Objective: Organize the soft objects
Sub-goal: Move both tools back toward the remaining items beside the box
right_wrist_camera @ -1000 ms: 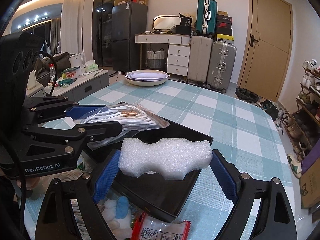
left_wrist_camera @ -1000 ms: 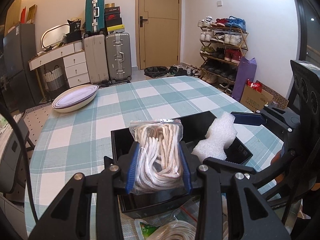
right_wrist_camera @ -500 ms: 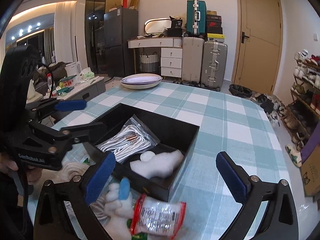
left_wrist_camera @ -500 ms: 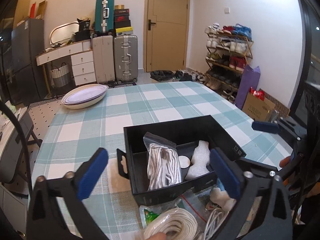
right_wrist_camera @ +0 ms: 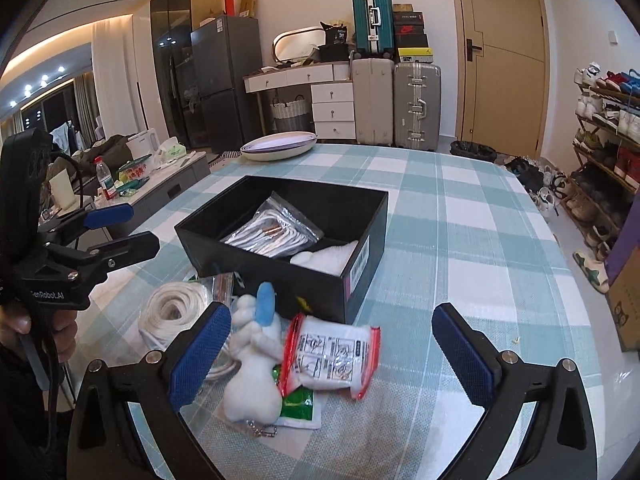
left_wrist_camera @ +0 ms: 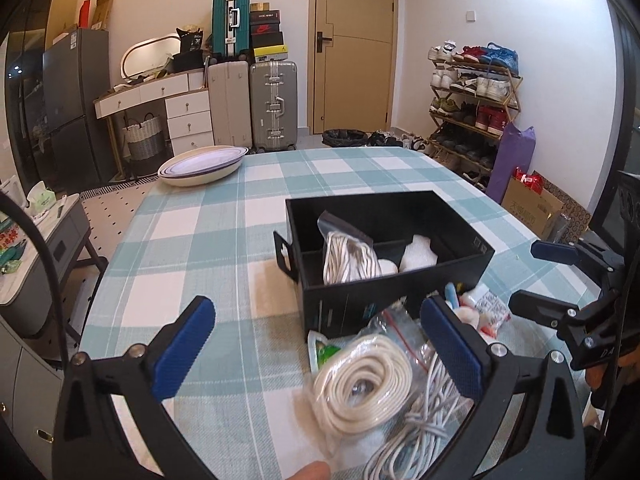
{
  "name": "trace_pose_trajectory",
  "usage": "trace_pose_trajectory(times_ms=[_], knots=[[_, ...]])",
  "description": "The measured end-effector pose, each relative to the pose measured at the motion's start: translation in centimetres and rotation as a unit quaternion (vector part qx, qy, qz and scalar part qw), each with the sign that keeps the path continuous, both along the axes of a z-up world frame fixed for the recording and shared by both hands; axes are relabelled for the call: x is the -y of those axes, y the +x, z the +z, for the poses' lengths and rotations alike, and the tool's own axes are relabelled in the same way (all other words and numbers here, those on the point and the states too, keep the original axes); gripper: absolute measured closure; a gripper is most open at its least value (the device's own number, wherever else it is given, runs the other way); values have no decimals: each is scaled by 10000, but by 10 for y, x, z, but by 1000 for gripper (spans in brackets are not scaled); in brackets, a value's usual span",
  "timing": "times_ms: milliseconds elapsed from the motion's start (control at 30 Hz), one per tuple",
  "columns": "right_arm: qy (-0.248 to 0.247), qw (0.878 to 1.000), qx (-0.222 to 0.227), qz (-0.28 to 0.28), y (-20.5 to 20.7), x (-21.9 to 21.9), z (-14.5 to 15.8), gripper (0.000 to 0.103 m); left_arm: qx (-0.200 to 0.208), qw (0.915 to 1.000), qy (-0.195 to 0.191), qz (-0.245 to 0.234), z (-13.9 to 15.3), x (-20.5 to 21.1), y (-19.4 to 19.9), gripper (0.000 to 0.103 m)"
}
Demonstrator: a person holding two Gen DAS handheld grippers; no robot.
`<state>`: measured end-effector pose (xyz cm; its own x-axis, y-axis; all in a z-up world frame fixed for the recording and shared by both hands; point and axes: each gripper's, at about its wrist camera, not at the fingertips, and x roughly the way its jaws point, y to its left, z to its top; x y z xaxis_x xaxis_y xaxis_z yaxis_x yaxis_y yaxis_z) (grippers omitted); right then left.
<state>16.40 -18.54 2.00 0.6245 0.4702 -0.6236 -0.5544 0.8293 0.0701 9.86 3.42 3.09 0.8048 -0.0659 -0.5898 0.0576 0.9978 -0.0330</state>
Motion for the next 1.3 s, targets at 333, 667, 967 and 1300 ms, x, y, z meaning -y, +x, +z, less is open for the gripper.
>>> trace_pose_trajectory(times_ms=[333, 667, 967, 1300], knots=[[-237, 9996, -125, -32, 0, 1, -8, 1, -162, 9998, 142, -32, -13, -1, -9, 0], [-296, 9992, -260, -7, 1, 2, -16, 1, -388, 9987, 309, -146, -24, 11, -6, 0], [-318, 9987, -394, -51, 3, 4, -21, 1, -549, 9979, 341, -62, -32, 6, -2, 0], [-402, 9963, -665, -362, 18, 14, -32, 1, -712, 9971, 254, 34, -39, -3, 4, 0]])
